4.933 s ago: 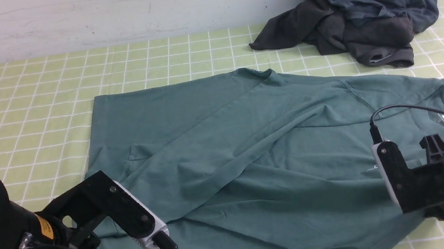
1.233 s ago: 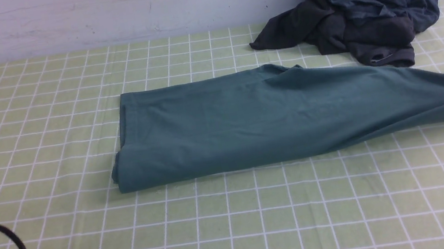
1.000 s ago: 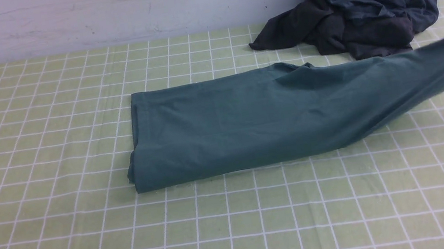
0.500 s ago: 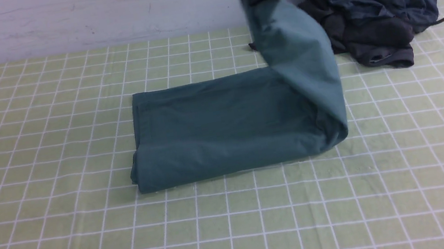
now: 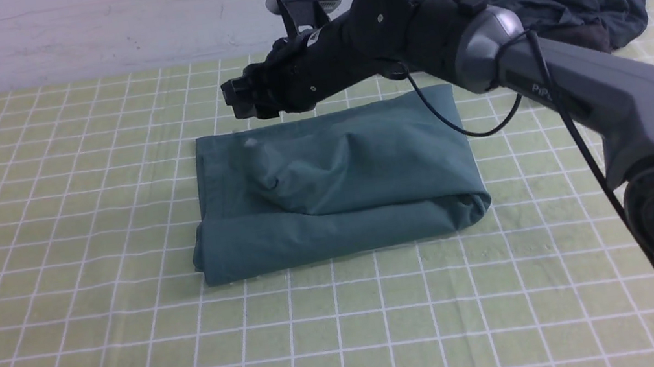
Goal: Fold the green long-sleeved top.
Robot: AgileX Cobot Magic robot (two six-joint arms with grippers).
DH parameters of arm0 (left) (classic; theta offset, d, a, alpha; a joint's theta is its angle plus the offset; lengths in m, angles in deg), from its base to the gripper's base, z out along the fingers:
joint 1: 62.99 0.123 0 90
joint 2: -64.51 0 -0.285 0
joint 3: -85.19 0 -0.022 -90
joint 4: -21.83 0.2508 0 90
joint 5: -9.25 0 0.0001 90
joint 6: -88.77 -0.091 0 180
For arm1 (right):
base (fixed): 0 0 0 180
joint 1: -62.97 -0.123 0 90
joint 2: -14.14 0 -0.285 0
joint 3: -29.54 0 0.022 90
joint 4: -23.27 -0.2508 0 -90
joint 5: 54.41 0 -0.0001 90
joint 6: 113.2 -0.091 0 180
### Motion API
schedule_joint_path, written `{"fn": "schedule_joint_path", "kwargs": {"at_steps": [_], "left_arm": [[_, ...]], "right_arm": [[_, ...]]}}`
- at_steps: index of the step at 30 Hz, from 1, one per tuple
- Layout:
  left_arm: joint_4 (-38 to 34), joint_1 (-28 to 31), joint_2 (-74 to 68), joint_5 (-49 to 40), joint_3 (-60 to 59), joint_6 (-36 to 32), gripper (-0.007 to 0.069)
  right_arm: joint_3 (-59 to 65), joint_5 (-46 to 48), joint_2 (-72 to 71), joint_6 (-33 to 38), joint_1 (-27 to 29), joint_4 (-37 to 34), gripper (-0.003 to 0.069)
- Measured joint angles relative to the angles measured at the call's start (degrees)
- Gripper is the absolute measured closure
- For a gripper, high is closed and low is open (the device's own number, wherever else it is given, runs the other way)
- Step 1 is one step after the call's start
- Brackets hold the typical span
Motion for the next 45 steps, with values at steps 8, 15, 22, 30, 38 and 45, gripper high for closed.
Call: {"fn": "schedule_joint_path", "kwargs": {"at_steps": [8,15,22,30,38,45], "left_arm": [[1.24,0.00,0.00,1.04,0.00,-0.07,0.0627],[1.36,0.00,0.00,2.17,0.00,-0.07,0.0627],[1.49,0.00,0.00,2.59,0.00,-0.12,0.0627],[1.49,0.00,0.00,3.72,0.00,-1.65,0.0627],[-1.16,0.00,0.00,3.91,0.00,-2.88,0.0627],[-4.62,0.00,0.00,5.14,0.00,-5.36,0.0627]], "right_arm": [[-0.19,6.12,-0.22,2.82,0.02,3.84,0.0401],[-0.30,7.22,5.94,3.68,-2.40,3.95,0.0589],[-1.77,6.06,7.86,14.36,-5.24,4.01,0.0669],[-10.31,18.66,-3.48,16.59,-2.03,4.78,0.0672],[-8.69,24.33,-24.78,16.59,8.61,5.53,0.0672],[8.78,18.81,-43.00,16.75,19.99,6.71,0.0672]]}}
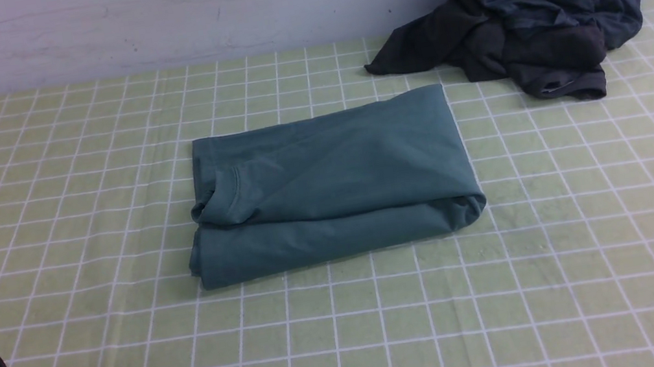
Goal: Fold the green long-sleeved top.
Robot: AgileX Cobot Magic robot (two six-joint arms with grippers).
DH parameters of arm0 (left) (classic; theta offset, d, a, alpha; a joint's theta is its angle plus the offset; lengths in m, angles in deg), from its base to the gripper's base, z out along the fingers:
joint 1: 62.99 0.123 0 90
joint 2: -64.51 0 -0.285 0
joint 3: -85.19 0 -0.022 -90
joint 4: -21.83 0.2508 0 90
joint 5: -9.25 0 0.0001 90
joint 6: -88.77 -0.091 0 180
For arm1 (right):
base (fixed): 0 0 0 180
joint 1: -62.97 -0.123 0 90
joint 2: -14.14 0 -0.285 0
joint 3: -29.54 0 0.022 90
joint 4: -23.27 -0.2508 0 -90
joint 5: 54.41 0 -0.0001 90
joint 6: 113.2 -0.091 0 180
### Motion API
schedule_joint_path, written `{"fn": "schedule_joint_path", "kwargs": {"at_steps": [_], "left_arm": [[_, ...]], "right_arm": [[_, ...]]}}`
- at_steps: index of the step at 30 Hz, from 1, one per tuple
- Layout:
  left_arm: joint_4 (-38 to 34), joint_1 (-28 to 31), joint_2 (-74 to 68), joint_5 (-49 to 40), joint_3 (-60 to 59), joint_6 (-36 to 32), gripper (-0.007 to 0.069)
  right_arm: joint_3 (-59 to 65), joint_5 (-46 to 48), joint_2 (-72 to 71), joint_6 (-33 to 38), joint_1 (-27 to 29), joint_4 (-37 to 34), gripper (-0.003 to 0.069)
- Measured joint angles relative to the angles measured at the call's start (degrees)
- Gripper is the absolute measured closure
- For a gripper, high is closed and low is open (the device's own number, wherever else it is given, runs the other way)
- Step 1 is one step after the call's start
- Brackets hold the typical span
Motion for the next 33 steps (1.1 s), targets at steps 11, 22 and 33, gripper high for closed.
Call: {"fn": "schedule_joint_path", "kwargs": {"at_steps": [11,22,33], "left_arm": [[-10.64,-0.17,0.00,0.11,0.00,-12.82,0.0627],[-38.05,-5.87,9.18,7.90,-6.61,-53.49,0.0627],[-49.34,-5.87,16.64,17.97,-11.47,-68.14,0.0627]], "right_arm": [[59.12,-50.69,-33.83,14.47,0.71,-0.70,0.0673],[85.50,-105.82,-51.80,7.44,-1.03,-0.19,0.0673],[100.19,-74.57,-58.13,6.93,-1.08,0.87,0.0673]]}}
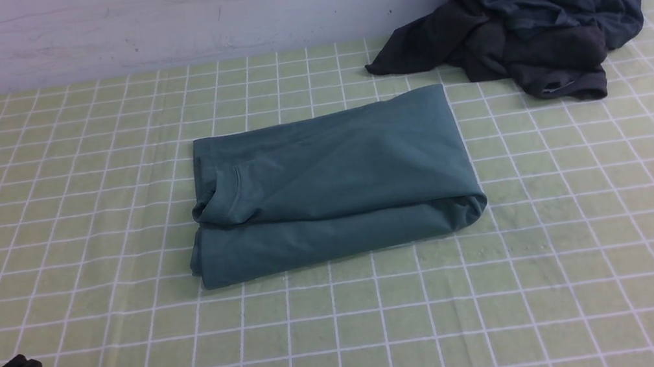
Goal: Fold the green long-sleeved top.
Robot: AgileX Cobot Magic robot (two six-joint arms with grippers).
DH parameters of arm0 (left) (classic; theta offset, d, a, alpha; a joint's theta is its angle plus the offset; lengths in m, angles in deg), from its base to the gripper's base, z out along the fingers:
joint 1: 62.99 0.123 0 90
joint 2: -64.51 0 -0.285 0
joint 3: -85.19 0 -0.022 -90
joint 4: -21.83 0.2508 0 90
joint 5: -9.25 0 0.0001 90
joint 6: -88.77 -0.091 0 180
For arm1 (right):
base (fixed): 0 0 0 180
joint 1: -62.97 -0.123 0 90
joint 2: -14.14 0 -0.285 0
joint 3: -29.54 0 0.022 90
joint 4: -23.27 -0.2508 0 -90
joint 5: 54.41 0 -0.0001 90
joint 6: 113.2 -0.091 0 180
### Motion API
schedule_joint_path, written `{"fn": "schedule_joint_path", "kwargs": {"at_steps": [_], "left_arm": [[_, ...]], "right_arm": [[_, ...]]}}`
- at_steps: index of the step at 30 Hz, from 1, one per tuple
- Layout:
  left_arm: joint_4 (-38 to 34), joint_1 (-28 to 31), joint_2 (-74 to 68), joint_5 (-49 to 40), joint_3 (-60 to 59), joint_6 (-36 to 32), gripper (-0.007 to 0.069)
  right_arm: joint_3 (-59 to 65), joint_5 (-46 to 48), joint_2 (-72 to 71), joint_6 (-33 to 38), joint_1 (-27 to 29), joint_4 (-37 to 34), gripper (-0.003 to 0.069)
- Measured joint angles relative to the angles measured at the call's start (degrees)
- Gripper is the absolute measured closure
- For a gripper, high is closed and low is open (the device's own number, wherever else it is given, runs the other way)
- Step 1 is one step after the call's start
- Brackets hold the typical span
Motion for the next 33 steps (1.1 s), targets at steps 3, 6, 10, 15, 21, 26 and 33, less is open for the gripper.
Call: {"fn": "schedule_joint_path", "kwargs": {"at_steps": [3,6,10,15,21,26,33], "left_arm": [[-0.56,0.00,0.05,0.18,0.00,-0.34,0.0627],[-0.69,0.00,0.05,0.23,0.00,-0.54,0.0627],[-1.09,0.00,0.05,0.35,0.00,-0.54,0.0627],[-5.57,0.00,0.05,0.35,0.00,-0.49,0.0627],[-14.67,0.00,0.05,0.47,0.00,-0.49,0.0627],[-22.10,0.00,0.05,1.35,0.00,-0.49,0.0627],[-30.65,0.00,0.05,1.84,0.00,-0.49,0.0627]], "right_arm": [[9.02,4.42,-7.07,0.61,0.00,1.40,0.0673],[13.34,5.03,-11.97,0.76,0.00,1.91,0.0673],[15.91,4.71,-18.02,0.86,0.00,1.35,0.0673],[15.91,4.83,-19.12,0.86,0.00,-0.05,0.0673],[15.95,5.65,-19.31,0.86,0.00,-0.22,0.0673],[15.95,5.85,-19.31,0.86,0.00,-0.22,0.0673],[21.12,5.52,-24.94,0.86,1.09,-0.22,0.0673]]}}
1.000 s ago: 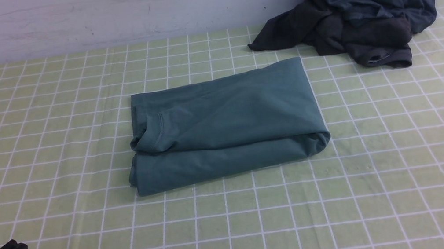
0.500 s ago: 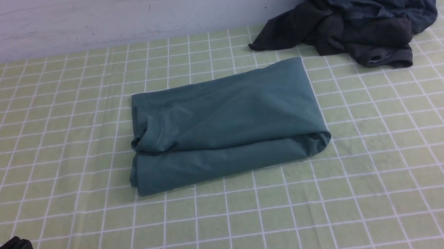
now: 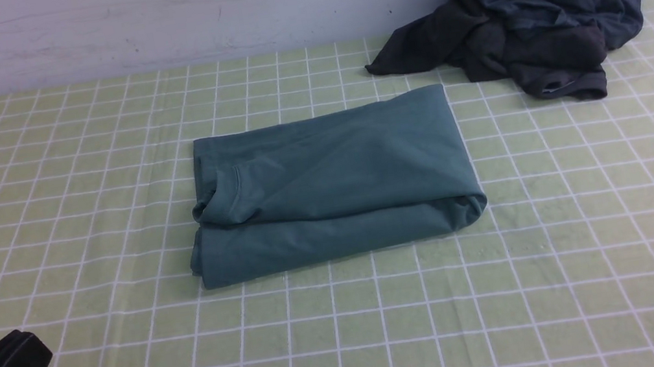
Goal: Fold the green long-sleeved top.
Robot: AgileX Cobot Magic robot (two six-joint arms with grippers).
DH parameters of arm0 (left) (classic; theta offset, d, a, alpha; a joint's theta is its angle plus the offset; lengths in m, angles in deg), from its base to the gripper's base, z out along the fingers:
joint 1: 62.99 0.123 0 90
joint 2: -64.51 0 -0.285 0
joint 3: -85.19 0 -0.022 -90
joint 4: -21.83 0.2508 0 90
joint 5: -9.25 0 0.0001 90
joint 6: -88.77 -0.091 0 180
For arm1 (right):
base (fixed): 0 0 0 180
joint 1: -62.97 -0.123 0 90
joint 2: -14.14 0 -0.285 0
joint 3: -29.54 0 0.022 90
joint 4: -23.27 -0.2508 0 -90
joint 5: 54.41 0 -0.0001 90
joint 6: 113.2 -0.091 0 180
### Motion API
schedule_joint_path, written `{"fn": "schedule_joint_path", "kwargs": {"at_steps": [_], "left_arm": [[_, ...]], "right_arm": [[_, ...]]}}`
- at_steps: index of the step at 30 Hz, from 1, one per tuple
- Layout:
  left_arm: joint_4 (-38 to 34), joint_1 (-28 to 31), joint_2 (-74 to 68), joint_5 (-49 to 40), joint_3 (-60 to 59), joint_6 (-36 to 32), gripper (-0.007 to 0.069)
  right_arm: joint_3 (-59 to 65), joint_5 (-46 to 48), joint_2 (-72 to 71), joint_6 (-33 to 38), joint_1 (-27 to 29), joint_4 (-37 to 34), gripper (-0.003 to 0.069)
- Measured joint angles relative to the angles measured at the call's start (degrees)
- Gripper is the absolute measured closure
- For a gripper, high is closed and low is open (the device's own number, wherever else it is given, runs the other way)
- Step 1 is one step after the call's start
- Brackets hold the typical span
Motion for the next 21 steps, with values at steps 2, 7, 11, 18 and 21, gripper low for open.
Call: {"fn": "schedule_joint_path", "kwargs": {"at_steps": [2,7,11,18,21], "left_arm": [[-1.71,0.00,0.00,0.03,0.00,0.00,0.0627],[-6.20,0.00,0.00,0.37,0.00,-0.05,0.0627],[-8.68,0.00,0.00,0.73,0.00,-0.05,0.0627],[-10.31,0.00,0.21,1.28,0.00,-0.05,0.0627],[-10.36,0.00,0.21,1.28,0.00,-0.05,0.0627]], "right_arm": [[0.07,2.26,-2.52,-0.06,1.16,-0.01,0.0673],[0.07,11.88,-9.33,-3.07,7.03,3.20,0.0673],[0.07,19.15,-11.56,-12.34,10.39,11.90,0.0673],[0.00,29.57,-11.63,-30.12,9.64,25.08,0.0673],[-0.04,29.78,-11.63,-30.97,8.82,25.88,0.0673]]}}
